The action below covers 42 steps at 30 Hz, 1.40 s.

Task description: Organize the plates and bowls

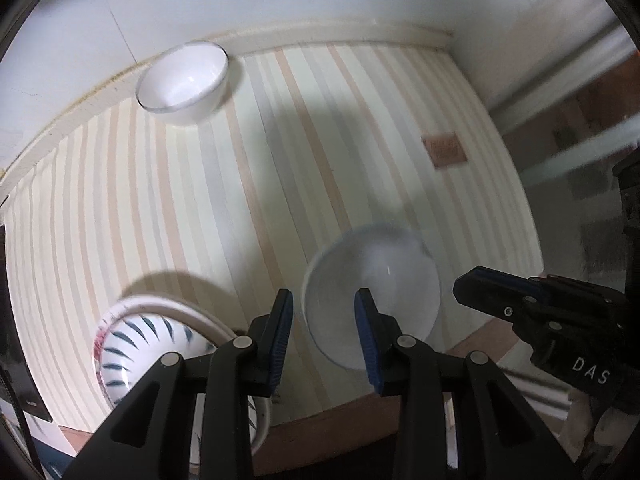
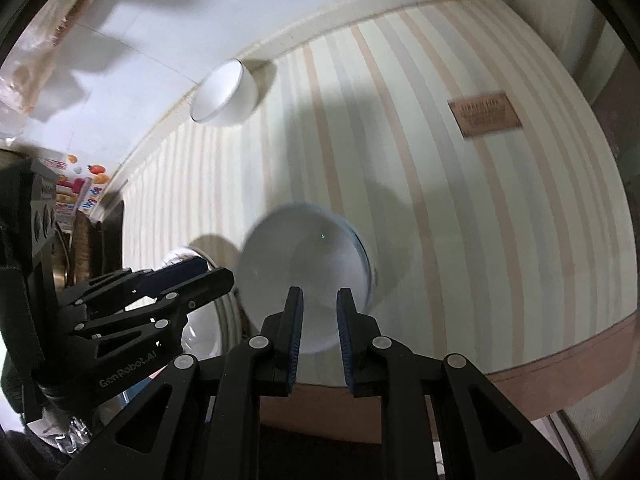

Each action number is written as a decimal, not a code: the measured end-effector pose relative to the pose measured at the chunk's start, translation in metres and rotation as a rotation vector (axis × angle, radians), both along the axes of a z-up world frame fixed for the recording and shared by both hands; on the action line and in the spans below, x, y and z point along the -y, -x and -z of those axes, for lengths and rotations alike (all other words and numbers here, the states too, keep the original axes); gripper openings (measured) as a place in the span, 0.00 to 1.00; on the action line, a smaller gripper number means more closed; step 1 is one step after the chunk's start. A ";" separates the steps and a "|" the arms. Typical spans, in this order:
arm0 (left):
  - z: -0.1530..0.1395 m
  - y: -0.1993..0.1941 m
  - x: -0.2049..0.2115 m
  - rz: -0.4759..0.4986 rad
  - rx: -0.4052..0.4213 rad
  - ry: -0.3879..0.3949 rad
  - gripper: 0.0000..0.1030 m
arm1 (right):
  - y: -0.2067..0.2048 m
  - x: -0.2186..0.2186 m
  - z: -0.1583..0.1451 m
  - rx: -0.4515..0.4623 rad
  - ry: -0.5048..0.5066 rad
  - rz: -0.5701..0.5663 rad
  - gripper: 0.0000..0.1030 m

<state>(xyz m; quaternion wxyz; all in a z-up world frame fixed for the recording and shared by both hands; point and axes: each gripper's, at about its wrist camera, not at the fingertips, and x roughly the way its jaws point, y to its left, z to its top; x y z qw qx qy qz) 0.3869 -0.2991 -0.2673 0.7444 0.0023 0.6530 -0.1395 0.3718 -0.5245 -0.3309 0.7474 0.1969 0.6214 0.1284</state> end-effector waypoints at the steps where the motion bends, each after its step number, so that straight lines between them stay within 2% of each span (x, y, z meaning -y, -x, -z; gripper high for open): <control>1: -0.005 -0.008 -0.006 -0.020 0.014 0.005 0.29 | -0.004 -0.001 -0.004 0.006 -0.001 -0.002 0.20; 3: -0.011 -0.027 -0.019 -0.070 0.040 0.012 0.29 | -0.021 -0.003 -0.014 0.024 -0.003 -0.013 0.27; 5: -0.013 -0.048 -0.037 -0.129 0.055 0.018 0.29 | -0.041 -0.007 -0.021 0.047 0.001 -0.021 0.40; 11: 0.003 -0.125 -0.103 -0.331 0.079 -0.010 0.29 | -0.126 -0.043 -0.026 0.106 -0.012 -0.058 0.40; 15: 0.032 -0.161 -0.136 -0.406 0.035 -0.025 0.29 | -0.189 -0.076 -0.018 0.132 -0.003 -0.083 0.40; 18: 0.058 -0.182 -0.153 -0.447 -0.016 -0.017 0.29 | -0.233 -0.100 -0.001 0.123 0.011 -0.103 0.40; 22: 0.081 -0.195 -0.161 -0.458 -0.064 0.003 0.29 | -0.280 -0.126 0.030 0.084 0.040 -0.118 0.40; 27: 0.106 -0.207 -0.160 -0.433 -0.112 0.035 0.29 | -0.305 -0.138 0.060 0.026 0.038 -0.126 0.40; 30: 0.113 -0.210 -0.158 -0.422 -0.111 0.053 0.29 | -0.316 -0.140 0.072 0.004 0.038 -0.129 0.39; 32: 0.115 -0.213 -0.155 -0.405 -0.113 0.059 0.28 | -0.321 -0.142 0.077 -0.001 0.036 -0.132 0.28; 35: 0.112 -0.211 -0.149 -0.392 -0.075 0.067 0.28 | -0.320 -0.143 0.085 -0.012 0.034 -0.147 0.18; 38: 0.111 -0.210 -0.144 -0.379 -0.062 0.043 0.28 | -0.318 -0.149 0.088 -0.010 0.034 -0.167 0.15; 42: 0.111 -0.206 -0.139 -0.378 -0.065 0.050 0.28 | -0.315 -0.150 0.089 -0.005 0.035 -0.161 0.15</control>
